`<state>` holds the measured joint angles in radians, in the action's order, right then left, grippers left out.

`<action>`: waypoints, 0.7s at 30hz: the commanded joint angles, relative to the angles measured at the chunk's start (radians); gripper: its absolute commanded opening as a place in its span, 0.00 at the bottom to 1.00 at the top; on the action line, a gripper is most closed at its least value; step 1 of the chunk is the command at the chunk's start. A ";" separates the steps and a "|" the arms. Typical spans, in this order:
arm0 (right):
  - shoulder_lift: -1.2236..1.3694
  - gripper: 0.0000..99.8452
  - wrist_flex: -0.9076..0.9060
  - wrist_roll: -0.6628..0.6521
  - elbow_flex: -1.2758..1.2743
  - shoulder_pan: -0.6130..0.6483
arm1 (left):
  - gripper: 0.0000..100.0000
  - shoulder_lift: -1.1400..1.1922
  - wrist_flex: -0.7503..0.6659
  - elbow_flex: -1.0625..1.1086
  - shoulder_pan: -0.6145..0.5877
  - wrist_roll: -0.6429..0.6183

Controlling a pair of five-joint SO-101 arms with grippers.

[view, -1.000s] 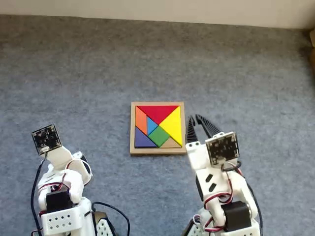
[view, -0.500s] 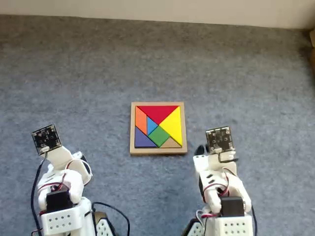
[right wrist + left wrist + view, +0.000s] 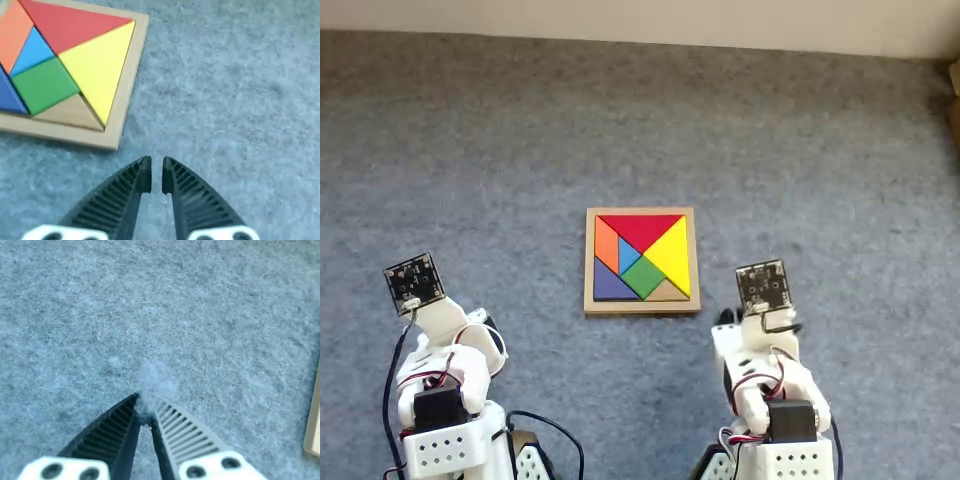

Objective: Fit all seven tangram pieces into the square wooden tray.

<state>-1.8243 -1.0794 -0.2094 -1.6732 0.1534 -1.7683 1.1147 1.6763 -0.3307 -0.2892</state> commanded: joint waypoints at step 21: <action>-0.012 0.05 -0.173 -0.008 -0.119 -0.012 | 0.01 -0.024 -0.008 0.021 -0.013 -0.008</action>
<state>-1.8243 -1.2482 -0.2094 -1.6732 0.1534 -1.7683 1.1147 1.6763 -0.3307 -0.2892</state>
